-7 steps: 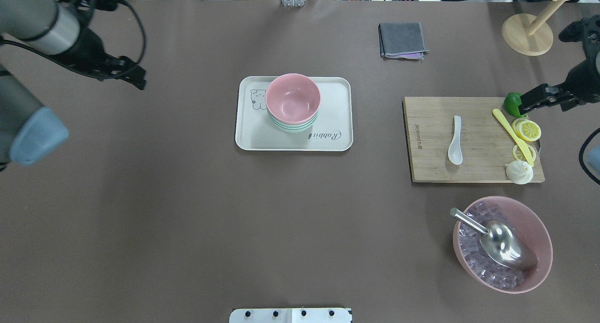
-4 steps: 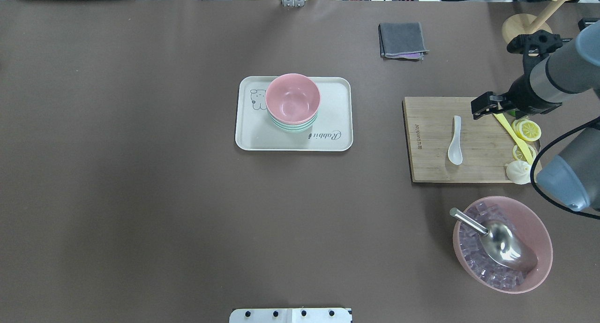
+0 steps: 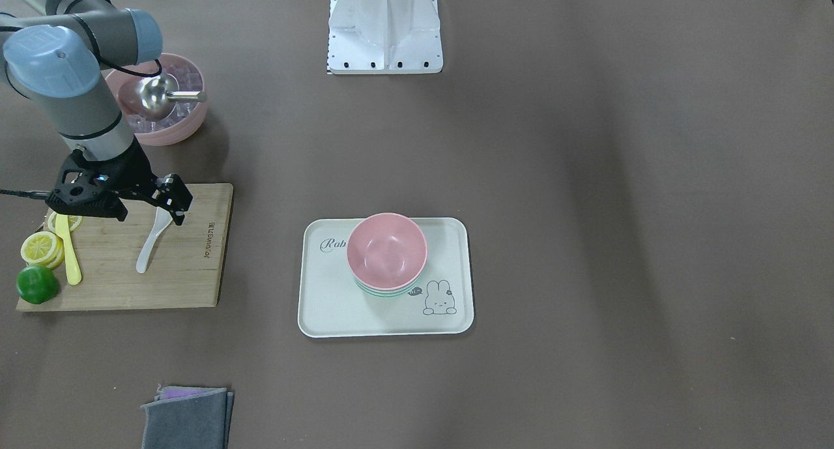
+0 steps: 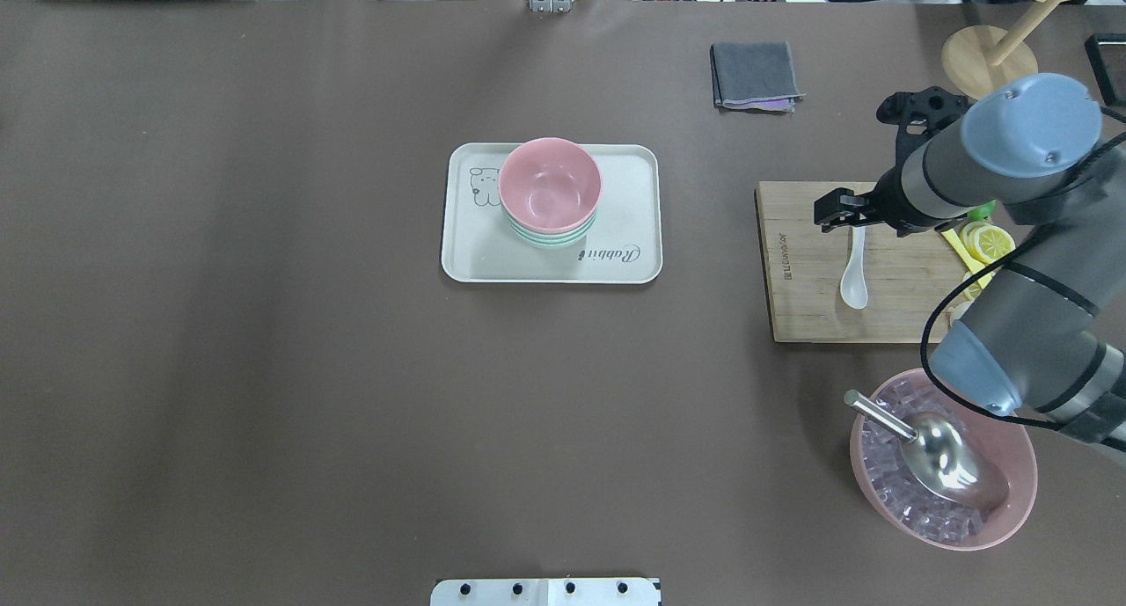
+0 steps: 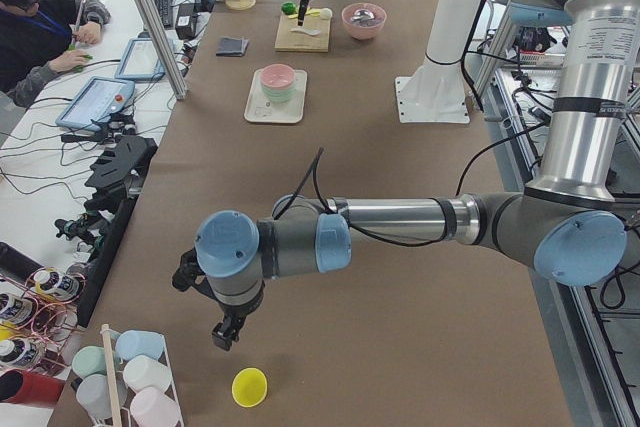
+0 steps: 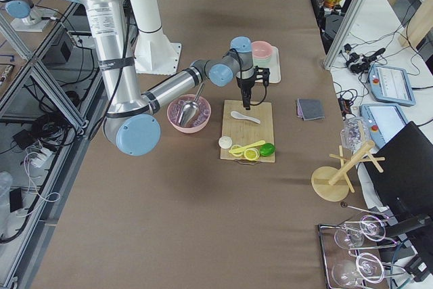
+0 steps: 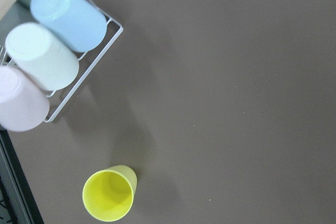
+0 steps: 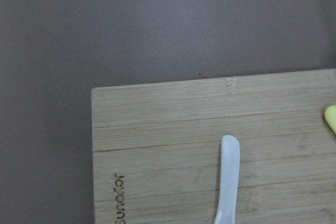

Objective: Stack pink bowl on green and place spoon
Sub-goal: 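Withdraw the left arm while the right arm reaches toward the white spoon, then lower the right gripper onto the white spoon handle and grasp it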

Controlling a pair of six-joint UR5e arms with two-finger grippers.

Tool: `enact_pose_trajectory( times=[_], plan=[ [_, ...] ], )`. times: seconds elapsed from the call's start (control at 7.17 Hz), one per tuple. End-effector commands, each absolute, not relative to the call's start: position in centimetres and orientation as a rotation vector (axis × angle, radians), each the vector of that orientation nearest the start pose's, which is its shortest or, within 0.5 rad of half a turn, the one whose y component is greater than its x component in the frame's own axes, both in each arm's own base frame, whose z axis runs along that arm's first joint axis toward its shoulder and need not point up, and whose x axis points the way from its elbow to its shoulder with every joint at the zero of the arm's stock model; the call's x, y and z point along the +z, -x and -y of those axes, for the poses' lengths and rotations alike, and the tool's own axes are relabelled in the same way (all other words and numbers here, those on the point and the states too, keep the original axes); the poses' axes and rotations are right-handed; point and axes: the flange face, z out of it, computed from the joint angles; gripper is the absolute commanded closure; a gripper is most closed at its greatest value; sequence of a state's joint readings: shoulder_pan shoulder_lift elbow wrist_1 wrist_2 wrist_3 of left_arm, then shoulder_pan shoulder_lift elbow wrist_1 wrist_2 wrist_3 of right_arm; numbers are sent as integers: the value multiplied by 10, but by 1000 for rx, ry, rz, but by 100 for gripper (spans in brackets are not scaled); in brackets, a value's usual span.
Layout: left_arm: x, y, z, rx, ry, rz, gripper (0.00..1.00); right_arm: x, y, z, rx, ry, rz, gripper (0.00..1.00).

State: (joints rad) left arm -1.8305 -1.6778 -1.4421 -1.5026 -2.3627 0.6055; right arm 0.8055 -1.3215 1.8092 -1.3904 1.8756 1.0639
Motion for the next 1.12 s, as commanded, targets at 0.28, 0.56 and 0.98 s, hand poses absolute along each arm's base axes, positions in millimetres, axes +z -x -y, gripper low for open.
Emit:
enact_pose_trajectory(
  times=[0.28,0.56,0.98],
  plan=[
    [692,200,478,276,-288,-754,2,471,348,508,236,-190,712,4],
    [691,199,478,281,-293,-753,2,476,347,510,285,-188,712,15],
    [691,200,478,290,-318,-740,2,479,341,507,320,-186,706,43]
  ],
)
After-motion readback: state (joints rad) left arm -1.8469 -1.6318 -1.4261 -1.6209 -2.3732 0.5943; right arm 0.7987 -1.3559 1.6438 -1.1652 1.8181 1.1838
